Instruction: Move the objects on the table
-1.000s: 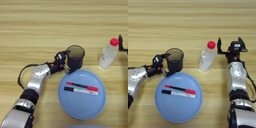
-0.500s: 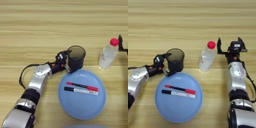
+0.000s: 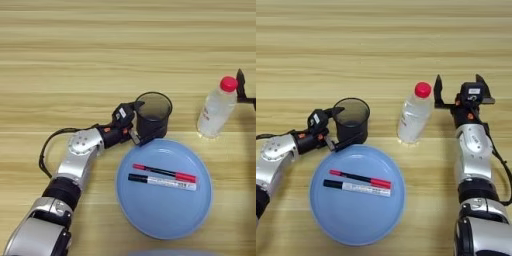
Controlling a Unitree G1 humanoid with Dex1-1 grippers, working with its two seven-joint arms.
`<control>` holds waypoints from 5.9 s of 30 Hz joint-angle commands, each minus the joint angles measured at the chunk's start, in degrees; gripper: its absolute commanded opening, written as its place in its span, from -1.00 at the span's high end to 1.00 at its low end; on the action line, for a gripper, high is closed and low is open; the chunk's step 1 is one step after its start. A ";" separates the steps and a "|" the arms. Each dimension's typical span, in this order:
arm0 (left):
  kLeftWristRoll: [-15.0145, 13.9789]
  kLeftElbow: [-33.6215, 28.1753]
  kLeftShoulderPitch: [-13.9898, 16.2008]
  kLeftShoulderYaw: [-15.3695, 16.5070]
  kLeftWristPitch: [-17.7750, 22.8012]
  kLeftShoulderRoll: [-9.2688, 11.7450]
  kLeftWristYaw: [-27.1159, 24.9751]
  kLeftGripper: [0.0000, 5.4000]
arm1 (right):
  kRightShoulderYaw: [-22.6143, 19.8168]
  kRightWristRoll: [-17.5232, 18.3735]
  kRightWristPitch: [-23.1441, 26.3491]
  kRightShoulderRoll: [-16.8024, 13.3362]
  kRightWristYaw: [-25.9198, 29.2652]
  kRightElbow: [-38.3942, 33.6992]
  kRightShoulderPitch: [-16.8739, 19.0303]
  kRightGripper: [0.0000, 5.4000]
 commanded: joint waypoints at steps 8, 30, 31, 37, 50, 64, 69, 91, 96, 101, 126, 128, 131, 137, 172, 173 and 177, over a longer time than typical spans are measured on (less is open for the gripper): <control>0.09 -1.38 -0.75 0.73 -0.81 0.67 0.62 -0.76 | -0.03 0.11 -0.36 -0.10 0.25 0.12 -1.05 -1.00; -1.64 -9.97 6.97 7.34 0.98 8.98 2.17 -0.76 | -0.17 0.23 -0.28 -0.32 0.61 0.42 -1.30 -1.00; -1.66 -10.01 7.11 7.58 1.03 9.18 2.24 -0.76 | -0.19 0.24 -0.28 -0.34 0.63 0.39 -1.29 -1.00; -1.45 -9.40 7.44 8.19 0.92 9.72 2.73 -0.76 | -0.19 0.25 -0.20 -0.38 0.75 0.42 -1.37 -1.00; -1.14 -8.19 7.14 8.37 0.61 9.60 3.26 -0.76 | -0.17 0.19 -0.30 -0.38 0.76 0.61 -1.41 -1.00; -0.92 -7.51 6.79 7.91 0.47 9.06 3.50 -0.99 | -0.21 0.16 -0.47 -0.46 0.80 1.00 -1.56 -1.00; -0.93 -7.53 6.81 7.82 0.47 8.96 3.52 -0.99 | -0.22 0.20 -0.52 -0.50 0.88 1.02 -1.57 -1.00; -1.44 -8.07 7.44 7.62 0.98 8.73 3.04 -0.99 | -0.21 0.20 -0.65 -0.45 0.88 1.07 -1.62 -1.00; -2.26 -9.40 8.45 7.74 1.50 8.89 2.17 -0.99 | -0.22 0.23 -0.69 -0.45 0.93 1.13 -1.65 -1.00; -2.73 -10.41 9.25 7.72 1.89 9.28 1.91 -0.99 | -0.20 0.21 -0.70 -0.45 0.96 1.16 -1.66 -1.00; -3.42 -12.21 12.92 9.22 2.78 11.46 2.15 -0.99 | -0.41 0.20 -0.76 -0.58 1.16 1.60 -1.85 -1.00; -3.52 -12.50 13.26 9.36 2.90 11.73 2.19 -0.99 | -0.41 0.21 -0.75 -0.59 1.18 1.61 -1.86 -1.00; -3.68 -13.09 13.82 9.60 3.19 12.25 2.30 -0.99 | -0.42 0.24 -0.75 -0.61 1.24 1.60 -1.84 -1.00; -4.10 -14.81 14.92 10.32 3.94 13.12 2.00 -0.99 | -0.40 0.25 -0.73 -0.66 1.24 1.65 -1.86 -1.00; -12.33 -34.82 18.27 11.07 10.17 14.10 0.13 -0.99 | -0.18 0.04 -1.38 -0.25 0.88 2.44 -2.19 -1.00; -12.59 -34.89 18.04 11.23 10.42 13.90 0.41 -0.99 | -0.17 0.04 -1.41 -0.24 0.86 2.43 -2.18 -1.00; -13.24 -35.29 16.38 12.17 10.79 12.88 2.52 -0.99 | -0.19 0.07 -1.47 -0.24 0.84 2.47 -2.19 -1.00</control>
